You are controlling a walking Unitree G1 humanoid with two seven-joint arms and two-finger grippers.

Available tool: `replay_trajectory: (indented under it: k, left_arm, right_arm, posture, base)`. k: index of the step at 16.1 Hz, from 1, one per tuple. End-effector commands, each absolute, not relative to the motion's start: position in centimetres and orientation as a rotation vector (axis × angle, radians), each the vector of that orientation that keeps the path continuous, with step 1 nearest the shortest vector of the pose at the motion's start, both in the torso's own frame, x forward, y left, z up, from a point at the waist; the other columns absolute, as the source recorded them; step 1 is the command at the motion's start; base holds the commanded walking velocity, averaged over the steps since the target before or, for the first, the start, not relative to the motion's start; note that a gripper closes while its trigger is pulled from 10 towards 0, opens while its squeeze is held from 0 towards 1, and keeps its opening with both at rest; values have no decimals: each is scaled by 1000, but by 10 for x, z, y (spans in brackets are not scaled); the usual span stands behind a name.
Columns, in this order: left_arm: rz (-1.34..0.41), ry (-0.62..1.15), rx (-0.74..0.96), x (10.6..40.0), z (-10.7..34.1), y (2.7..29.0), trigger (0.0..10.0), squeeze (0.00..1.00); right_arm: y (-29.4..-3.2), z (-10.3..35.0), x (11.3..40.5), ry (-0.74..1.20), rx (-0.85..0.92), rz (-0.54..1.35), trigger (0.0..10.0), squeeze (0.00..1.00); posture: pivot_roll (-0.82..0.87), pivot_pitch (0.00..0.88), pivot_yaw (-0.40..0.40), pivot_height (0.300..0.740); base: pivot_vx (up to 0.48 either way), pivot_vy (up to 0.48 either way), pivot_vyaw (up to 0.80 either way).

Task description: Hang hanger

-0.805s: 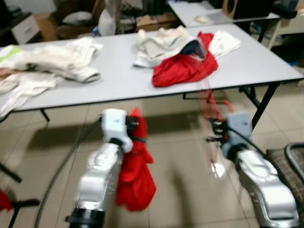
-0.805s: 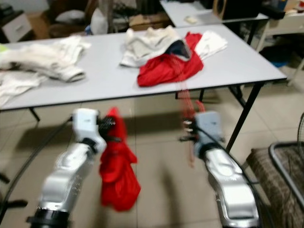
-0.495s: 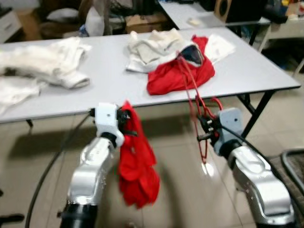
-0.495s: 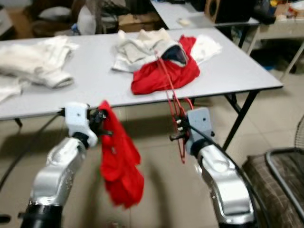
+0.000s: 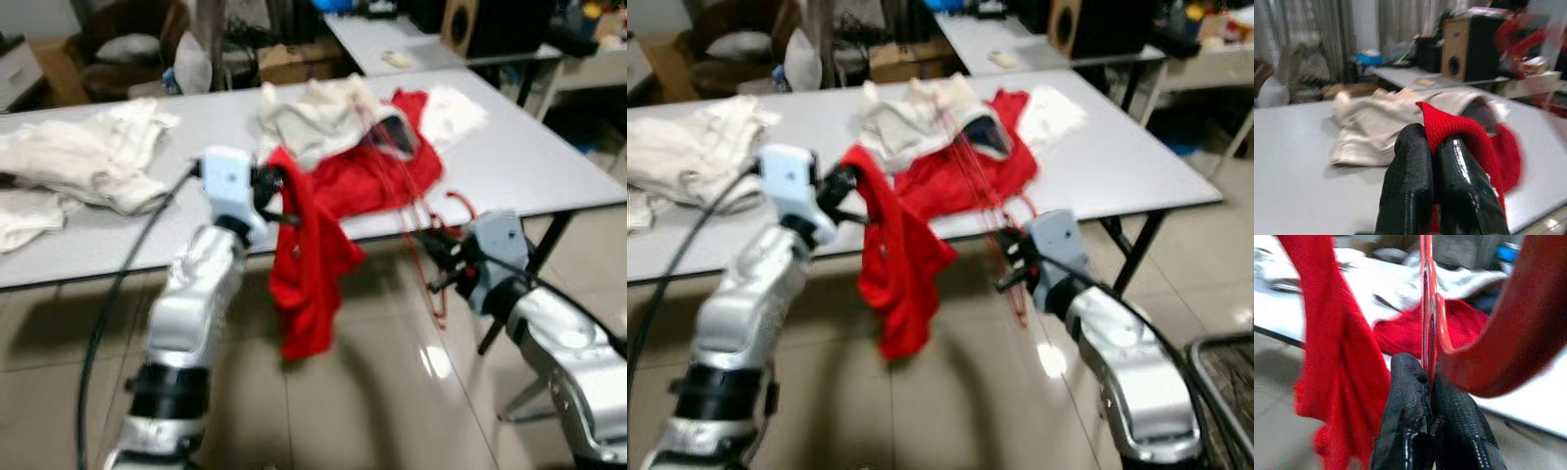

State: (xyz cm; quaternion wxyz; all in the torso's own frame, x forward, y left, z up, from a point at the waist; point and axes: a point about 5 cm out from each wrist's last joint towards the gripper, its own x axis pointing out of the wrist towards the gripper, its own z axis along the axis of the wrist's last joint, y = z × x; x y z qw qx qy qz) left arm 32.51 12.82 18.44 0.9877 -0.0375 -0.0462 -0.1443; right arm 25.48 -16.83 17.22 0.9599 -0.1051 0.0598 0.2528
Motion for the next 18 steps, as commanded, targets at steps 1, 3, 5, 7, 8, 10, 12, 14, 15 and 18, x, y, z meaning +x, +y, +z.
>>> replay_trajectory:
  k: [1, 3, 5, 7, 8, 10, 12, 14, 15, 18]
  left_arm:
    - [-322, -134, -92, 332, 199, 119, 10000, 0]
    - [-303, -141, -93, 344, 208, 121, 10000, 0]
    - [-236, -142, -67, 358, 218, 133, 10000, 0]
    - [-206, -170, -40, 368, 232, 145, 10000, 0]
    - [-206, -193, -27, 374, 242, 150, 10000, 0]
    - [-214, -241, 5, 382, 262, 153, 10000, 0]
    - [-243, -279, 14, 383, 275, 150, 10000, 0]
    - [-263, -302, 18, 382, 282, 147, 10000, 0]
    - [-272, -318, 18, 381, 287, 146, 10000, 0]
    - [-320, -397, 25, 373, 314, 141, 10000, 0]
  right_arm:
    - [-179, 190, 250, 100, -264, 580, 10000, 0]
    - [-190, 210, 236, 105, -339, 743, 10000, 0]
    - [-199, 225, 220, 133, -380, 876, 10000, 0]
    - [-205, 230, 209, 186, -405, 968, 10000, 0]
    - [-209, 230, 203, 234, -424, 1007, 10000, 0]
    - [-216, 226, 197, 333, -432, 1049, 10000, 0]
    - [-213, 223, 198, 356, -454, 1080, 10000, 0]
    - [-210, 223, 204, 335, -469, 1070, 10000, 0]
    - [-209, 224, 209, 323, -472, 1059, 10000, 0]
    - [-199, 227, 223, 290, -514, 1118, 10000, 0]
  posture:
    - [-152, 0, 85, 740]
    - [-158, 0, 89, 740]
    - [-160, 0, 91, 740]
    - [-160, 0, 92, 740]
    - [-160, 0, 92, 740]
    - [-159, 0, 91, 740]
    - [-156, 0, 93, 740]
    - [-154, 0, 92, 740]
    - [-154, 0, 92, 740]
    - [-143, 0, 78, 740]
  base:
    - [416, 0, 0]
    - [412, 0, 0]
    - [422, 0, 0]
    - [420, 0, 0]
    - [424, 0, 0]
    - [426, 0, 0]
    - [420, 0, 0]
    - [424, 0, 0]
    - [424, 0, 0]
    - [423, 0, 0]
